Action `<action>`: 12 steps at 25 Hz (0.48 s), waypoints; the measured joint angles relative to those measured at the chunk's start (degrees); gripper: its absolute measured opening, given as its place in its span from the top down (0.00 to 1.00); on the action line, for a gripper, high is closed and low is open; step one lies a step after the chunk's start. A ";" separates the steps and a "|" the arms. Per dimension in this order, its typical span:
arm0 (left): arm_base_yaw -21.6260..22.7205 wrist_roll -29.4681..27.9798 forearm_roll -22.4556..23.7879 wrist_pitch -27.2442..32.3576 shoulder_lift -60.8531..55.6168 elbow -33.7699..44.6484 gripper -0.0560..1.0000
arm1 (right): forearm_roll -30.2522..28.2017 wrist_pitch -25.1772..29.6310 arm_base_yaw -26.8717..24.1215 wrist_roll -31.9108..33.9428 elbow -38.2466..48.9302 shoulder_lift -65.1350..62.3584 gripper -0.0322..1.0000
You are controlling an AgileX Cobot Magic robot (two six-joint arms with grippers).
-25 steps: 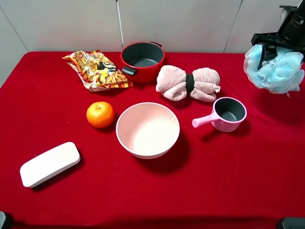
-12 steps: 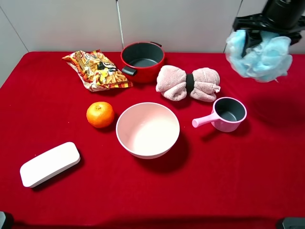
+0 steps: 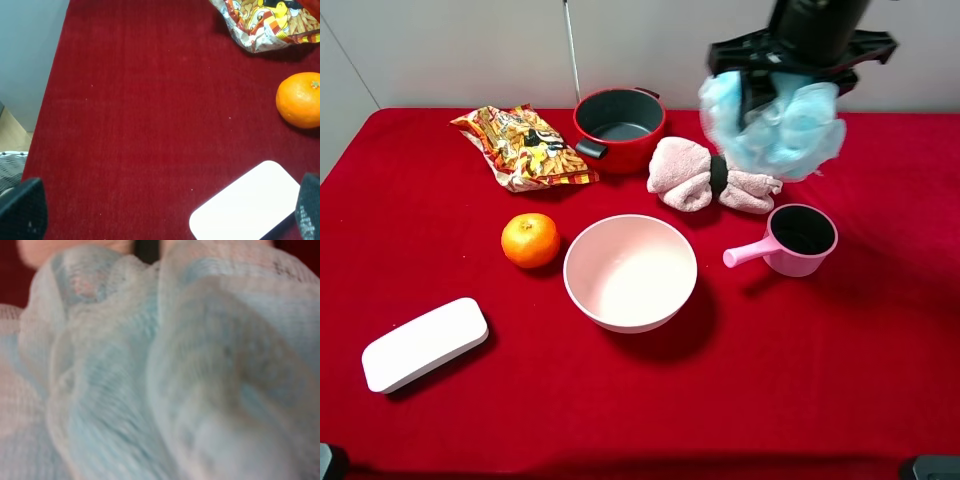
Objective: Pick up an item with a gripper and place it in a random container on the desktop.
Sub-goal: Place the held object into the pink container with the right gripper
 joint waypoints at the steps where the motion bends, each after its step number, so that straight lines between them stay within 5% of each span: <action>1: 0.00 0.00 0.00 0.00 0.00 0.00 0.01 | 0.00 0.00 1.43 0.28 0.00 0.00 0.58; 12: 0.00 0.00 0.00 0.00 0.00 0.00 0.01 | -0.05 -0.14 13.13 2.60 0.00 0.00 0.58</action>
